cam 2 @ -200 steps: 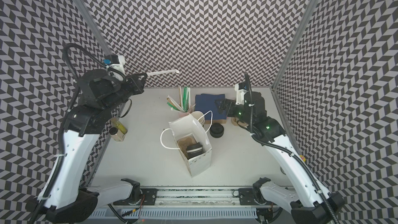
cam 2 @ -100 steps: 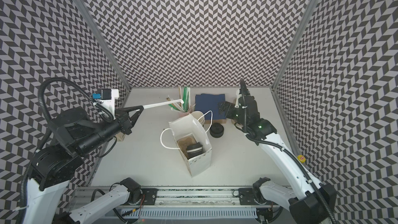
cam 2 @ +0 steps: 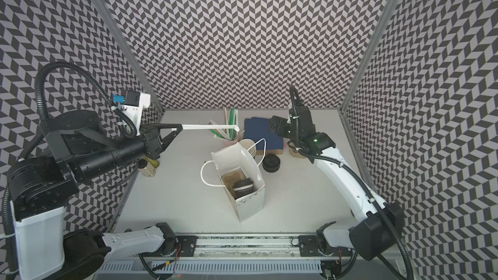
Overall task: Pack a coffee takeout order
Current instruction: Place the straw in the takeout bag.
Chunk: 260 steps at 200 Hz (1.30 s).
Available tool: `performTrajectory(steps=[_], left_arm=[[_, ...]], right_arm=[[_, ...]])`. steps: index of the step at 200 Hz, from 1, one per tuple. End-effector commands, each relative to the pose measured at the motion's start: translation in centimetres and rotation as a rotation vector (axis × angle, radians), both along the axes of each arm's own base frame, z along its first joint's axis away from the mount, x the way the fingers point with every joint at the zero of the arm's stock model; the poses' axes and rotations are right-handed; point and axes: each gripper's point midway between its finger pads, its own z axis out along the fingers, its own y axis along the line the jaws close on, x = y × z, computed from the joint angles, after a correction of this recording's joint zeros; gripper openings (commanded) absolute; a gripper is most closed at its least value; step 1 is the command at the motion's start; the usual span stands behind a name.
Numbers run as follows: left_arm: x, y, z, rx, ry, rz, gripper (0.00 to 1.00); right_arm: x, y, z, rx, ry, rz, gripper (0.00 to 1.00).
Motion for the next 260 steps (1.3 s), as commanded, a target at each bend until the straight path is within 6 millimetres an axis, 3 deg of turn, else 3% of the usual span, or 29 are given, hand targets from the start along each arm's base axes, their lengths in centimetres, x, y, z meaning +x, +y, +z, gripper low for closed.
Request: performTrajectory(steps=[1, 18, 40, 83, 108, 130, 172, 191, 219, 238, 260], left_arm=[[-0.3, -1.1, -4.5, 0.090, 0.148, -0.047, 0.00], [0.5, -0.6, -5.1, 0.137, 0.125, -0.014, 0.00], [1.0, -1.3, -8.6, 0.206, 0.201, -0.021, 0.00], [2.4, -0.7, -12.9, 0.316, 0.276, 0.058, 0.00], [3.6, -0.2, -13.8, 0.368, 0.275, 0.120, 0.00], [4.5, -0.7, -14.9, 0.407, 0.293, 0.139, 0.00], [5.4, -1.6, -17.5, 0.466, 0.356, 0.152, 0.00], [5.6, -1.5, -17.8, 0.478, 0.357, 0.164, 0.14], [5.9, -1.8, -17.9, 0.482, 0.362, 0.166, 0.17], [6.4, -2.1, -17.1, 0.466, 0.347, 0.175, 0.39], [7.1, -2.5, -14.7, 0.420, 0.291, 0.184, 0.51]], right_arm=[[0.7, 0.2, -0.1, -0.016, -0.008, 0.014, 1.00], [1.5, 0.3, -0.7, -0.047, 0.024, 0.007, 1.00], [2.7, 0.8, -2.7, -0.091, 0.101, 0.028, 0.99], [4.9, 2.3, -7.0, -0.139, 0.251, 0.066, 0.96], [6.4, 3.7, -8.8, -0.125, 0.308, 0.090, 0.95], [7.2, 4.4, -11.5, -0.133, 0.361, 0.108, 0.94], [9.0, 4.7, -15.2, -0.158, 0.377, 0.085, 0.90], [9.9, 5.4, -16.4, -0.155, 0.395, 0.095, 0.87], [10.8, 5.7, -17.2, -0.205, 0.386, 0.078, 0.83], [10.8, 5.7, -18.8, -0.214, 0.420, 0.067, 0.81], [10.6, 5.1, -20.3, -0.242, 0.456, 0.039, 0.80]])
